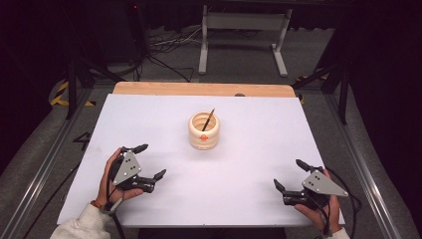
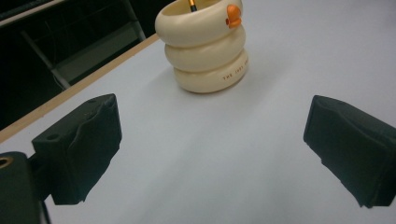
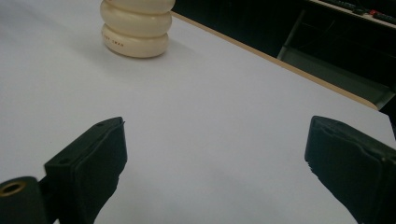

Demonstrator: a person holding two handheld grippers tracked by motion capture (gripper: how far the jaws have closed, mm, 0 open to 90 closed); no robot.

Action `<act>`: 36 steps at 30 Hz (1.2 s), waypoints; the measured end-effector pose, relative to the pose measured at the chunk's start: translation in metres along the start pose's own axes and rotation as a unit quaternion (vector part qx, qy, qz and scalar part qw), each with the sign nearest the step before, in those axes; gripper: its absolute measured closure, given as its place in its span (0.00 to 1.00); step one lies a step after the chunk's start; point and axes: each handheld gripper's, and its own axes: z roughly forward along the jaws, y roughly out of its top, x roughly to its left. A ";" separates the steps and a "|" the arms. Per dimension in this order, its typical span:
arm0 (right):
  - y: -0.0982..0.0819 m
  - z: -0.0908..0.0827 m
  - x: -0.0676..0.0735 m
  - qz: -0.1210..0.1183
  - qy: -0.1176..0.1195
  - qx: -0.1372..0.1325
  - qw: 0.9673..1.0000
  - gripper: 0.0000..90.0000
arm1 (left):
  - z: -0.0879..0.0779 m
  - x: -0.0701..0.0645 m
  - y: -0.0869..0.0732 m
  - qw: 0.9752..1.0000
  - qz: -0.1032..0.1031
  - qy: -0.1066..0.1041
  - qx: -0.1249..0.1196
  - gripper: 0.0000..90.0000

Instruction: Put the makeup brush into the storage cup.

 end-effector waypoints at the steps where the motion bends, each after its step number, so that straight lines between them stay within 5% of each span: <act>1: 0.000 0.000 0.000 0.000 0.000 0.000 1.000 0.07 | -0.001 0.000 -0.001 1.000 -0.003 -0.001 -0.001 0.06; 36: -0.001 0.000 0.010 -0.020 -0.001 0.012 1.000 0.06 | -0.050 0.002 -0.038 0.999 -0.052 0.000 0.011 0.05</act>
